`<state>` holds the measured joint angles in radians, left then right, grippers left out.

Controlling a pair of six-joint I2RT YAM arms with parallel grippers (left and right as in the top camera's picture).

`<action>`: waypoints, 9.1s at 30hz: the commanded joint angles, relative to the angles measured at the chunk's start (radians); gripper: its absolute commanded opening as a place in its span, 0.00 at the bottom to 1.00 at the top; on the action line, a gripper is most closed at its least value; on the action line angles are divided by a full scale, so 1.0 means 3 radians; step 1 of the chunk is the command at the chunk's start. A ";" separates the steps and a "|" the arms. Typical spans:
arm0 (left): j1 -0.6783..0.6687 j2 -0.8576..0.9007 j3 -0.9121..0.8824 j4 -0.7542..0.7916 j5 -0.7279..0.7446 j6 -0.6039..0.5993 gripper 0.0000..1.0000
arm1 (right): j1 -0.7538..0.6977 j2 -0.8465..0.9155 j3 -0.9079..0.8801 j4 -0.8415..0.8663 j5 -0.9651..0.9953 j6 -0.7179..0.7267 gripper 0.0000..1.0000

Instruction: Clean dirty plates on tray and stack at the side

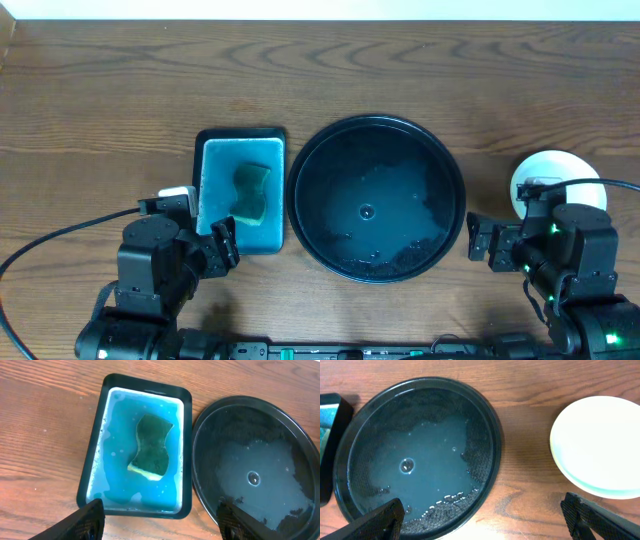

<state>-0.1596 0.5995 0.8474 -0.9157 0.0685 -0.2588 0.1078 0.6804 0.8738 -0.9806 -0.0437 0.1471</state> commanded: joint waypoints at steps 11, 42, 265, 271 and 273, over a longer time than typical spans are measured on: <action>-0.0011 0.0000 -0.0022 0.0000 -0.0008 -0.0015 0.73 | 0.0034 -0.0145 -0.0046 -0.0005 0.0060 -0.0047 0.99; -0.0011 0.0000 -0.0022 0.0000 -0.0008 -0.0015 0.73 | -0.0388 -0.2230 -0.2522 0.3399 -0.0245 -0.0045 0.99; 0.0481 -0.1985 -0.2811 0.2839 0.0004 0.0762 0.73 | -0.0354 -0.2249 -0.2895 0.3020 0.0095 -0.0395 0.99; 0.0481 -0.1985 -0.2811 0.2839 0.0004 0.0762 0.73 | -0.0354 -0.2249 -0.2895 0.3020 0.0095 -0.0395 0.99; 0.0481 -0.1985 -0.2811 0.2838 0.0004 0.0762 0.73 | -0.0354 -0.2249 -0.2895 0.3020 0.0095 -0.0395 0.99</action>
<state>-0.0204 0.0101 0.0116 -0.0185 0.0639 -0.0471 -0.0071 0.0116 0.0067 -0.0704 -0.0109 0.0402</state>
